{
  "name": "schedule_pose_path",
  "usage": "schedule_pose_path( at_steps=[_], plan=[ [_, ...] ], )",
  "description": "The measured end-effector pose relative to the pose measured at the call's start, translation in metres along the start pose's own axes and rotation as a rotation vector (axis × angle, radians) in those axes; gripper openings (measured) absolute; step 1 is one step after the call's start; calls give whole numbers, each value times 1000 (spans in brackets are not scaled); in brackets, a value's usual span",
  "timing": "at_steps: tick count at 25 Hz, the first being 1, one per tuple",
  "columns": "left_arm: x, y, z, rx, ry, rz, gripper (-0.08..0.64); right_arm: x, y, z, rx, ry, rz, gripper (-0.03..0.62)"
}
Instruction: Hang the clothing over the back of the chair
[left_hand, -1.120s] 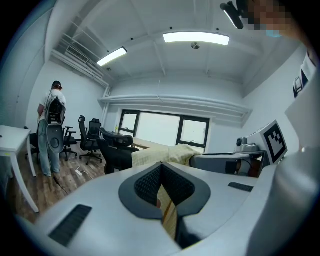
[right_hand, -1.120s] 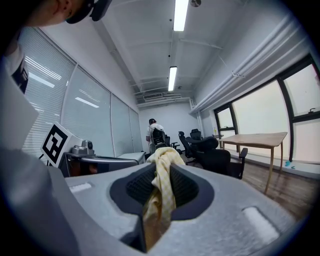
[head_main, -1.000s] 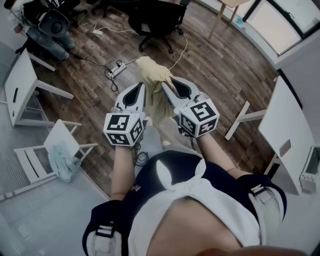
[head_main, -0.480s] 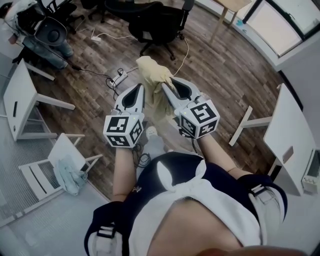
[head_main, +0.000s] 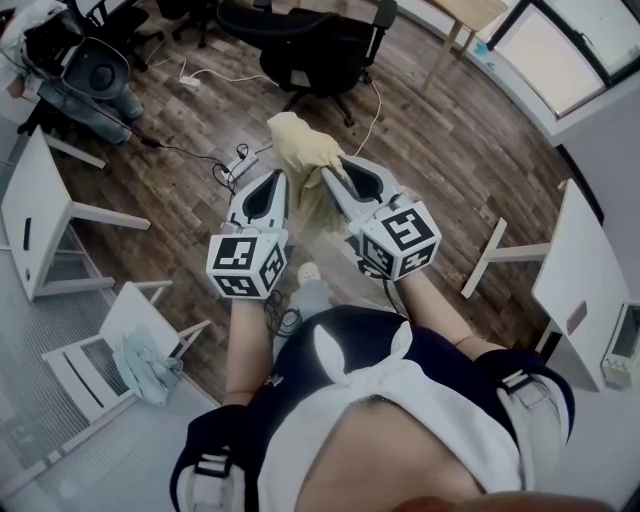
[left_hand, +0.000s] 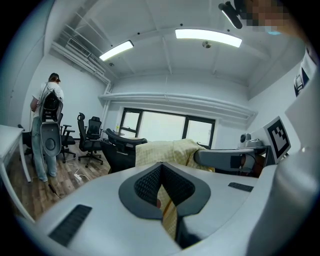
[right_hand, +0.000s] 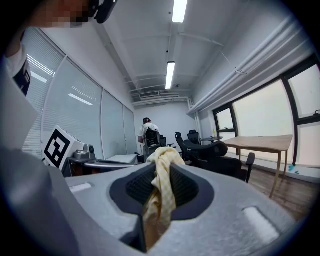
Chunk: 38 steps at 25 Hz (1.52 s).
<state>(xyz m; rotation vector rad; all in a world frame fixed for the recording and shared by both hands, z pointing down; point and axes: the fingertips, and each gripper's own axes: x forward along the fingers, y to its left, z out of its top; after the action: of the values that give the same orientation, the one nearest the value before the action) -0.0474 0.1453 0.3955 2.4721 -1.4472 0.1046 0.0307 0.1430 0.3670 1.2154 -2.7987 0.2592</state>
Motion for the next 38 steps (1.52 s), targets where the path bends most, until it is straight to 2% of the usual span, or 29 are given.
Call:
schedule_pose_path(
  at_steps=[7, 13, 22, 28, 38],
  plan=[
    [18, 33, 7, 3, 5, -34, 6, 38, -3, 2, -3, 10, -23, 80],
    [20, 58, 13, 8, -18, -45, 6, 56, 3, 10, -16, -23, -50, 80],
    [29, 62, 16, 16, -19, -82, 6, 76, 6, 12, -32, -12, -38, 80],
    [38, 86, 17, 6, -8, -55, 6, 100, 4, 7, -17, 1, -21, 80],
    [64, 106, 26, 2, -7, -65, 6, 133, -8, 18, -20, -14, 1, 80]
  ],
)
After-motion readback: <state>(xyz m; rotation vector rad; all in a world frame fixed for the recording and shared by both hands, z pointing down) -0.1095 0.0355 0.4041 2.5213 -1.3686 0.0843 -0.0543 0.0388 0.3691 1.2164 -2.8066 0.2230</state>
